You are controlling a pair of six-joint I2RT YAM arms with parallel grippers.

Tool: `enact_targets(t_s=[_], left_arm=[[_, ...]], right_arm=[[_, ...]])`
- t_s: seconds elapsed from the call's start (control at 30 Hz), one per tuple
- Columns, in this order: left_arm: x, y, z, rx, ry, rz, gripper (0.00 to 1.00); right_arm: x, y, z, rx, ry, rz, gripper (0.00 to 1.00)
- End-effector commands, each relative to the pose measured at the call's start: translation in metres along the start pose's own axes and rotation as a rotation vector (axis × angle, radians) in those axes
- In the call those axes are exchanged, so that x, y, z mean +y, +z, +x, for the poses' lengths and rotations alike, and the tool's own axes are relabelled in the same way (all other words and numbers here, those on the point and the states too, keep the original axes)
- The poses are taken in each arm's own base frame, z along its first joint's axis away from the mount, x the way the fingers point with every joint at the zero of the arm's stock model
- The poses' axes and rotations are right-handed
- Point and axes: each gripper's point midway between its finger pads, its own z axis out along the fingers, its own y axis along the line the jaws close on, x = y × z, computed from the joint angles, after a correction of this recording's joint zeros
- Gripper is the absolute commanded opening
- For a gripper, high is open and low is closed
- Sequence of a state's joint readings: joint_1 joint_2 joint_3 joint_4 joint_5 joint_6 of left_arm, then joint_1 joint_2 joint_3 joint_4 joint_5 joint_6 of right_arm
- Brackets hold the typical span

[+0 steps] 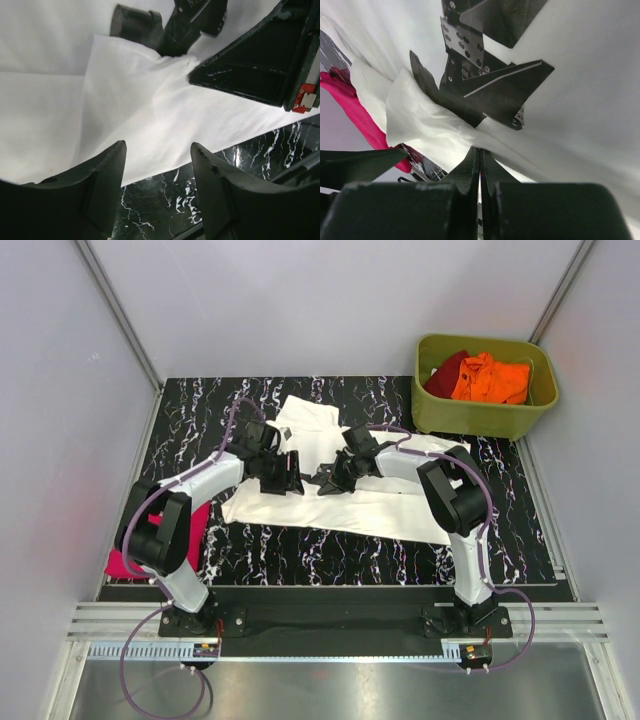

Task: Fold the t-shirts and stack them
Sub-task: Fold the tshirt

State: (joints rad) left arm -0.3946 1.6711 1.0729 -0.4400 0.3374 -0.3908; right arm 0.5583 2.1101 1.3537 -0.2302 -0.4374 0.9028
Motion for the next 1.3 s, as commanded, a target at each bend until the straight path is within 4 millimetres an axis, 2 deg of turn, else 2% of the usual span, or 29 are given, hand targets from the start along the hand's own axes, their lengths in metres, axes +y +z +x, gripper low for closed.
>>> enact_targets(t_s=[0.0, 0.13, 0.2, 0.33, 0.57, 0.7, 0.77, 0.8, 0.9, 0.97, 1.0, 1.27], left_arm=[[0.005, -0.015, -0.035, -0.085, 0.098, -0.086, 0.62], [0.014, 0.001, -0.034, -0.009, 0.135, -0.094, 0.7], [0.02, 0.014, -0.026, 0.047, 0.134, -0.089, 0.71], [0.018, 0.023, -0.02, 0.087, 0.116, -0.06, 0.71], [0.009, 0.029, -0.021, 0.072, 0.087, -0.003, 0.64], [0.009, 0.027, -0.022, 0.058, 0.082, -0.006, 0.55], [0.013, 0.023, -0.025, 0.037, 0.079, -0.041, 0.52], [0.012, 0.015, -0.026, 0.01, 0.084, -0.045, 0.52], [0.009, -0.003, -0.042, -0.097, 0.104, -0.07, 0.57], [0.013, -0.006, -0.049, -0.114, 0.125, -0.1, 0.59], [0.013, -0.003, -0.056, -0.113, 0.132, -0.106, 0.59], [0.024, 0.017, -0.074, -0.054, 0.171, -0.149, 0.57]], right_arm=[[0.003, 0.0, 0.003, 0.012, -0.002, -0.001, 0.0], [0.004, 0.002, 0.003, 0.021, 0.001, 0.0, 0.0], [0.004, 0.002, 0.002, 0.019, 0.004, 0.0, 0.0], [0.004, 0.003, 0.002, 0.019, 0.001, -0.002, 0.0], [0.002, 0.004, 0.004, 0.023, 0.005, -0.007, 0.0], [0.002, 0.003, 0.005, 0.025, -0.001, -0.008, 0.0], [0.001, 0.004, 0.006, 0.031, 0.001, -0.006, 0.0], [0.0, 0.004, 0.006, 0.032, 0.0, -0.005, 0.0], [0.002, 0.002, 0.006, 0.031, -0.003, -0.006, 0.0], [0.002, 0.001, 0.006, 0.028, -0.005, -0.004, 0.0], [0.002, 0.001, 0.006, 0.026, -0.008, -0.003, 0.01], [-0.003, 0.002, 0.007, 0.034, -0.001, 0.01, 0.0]])
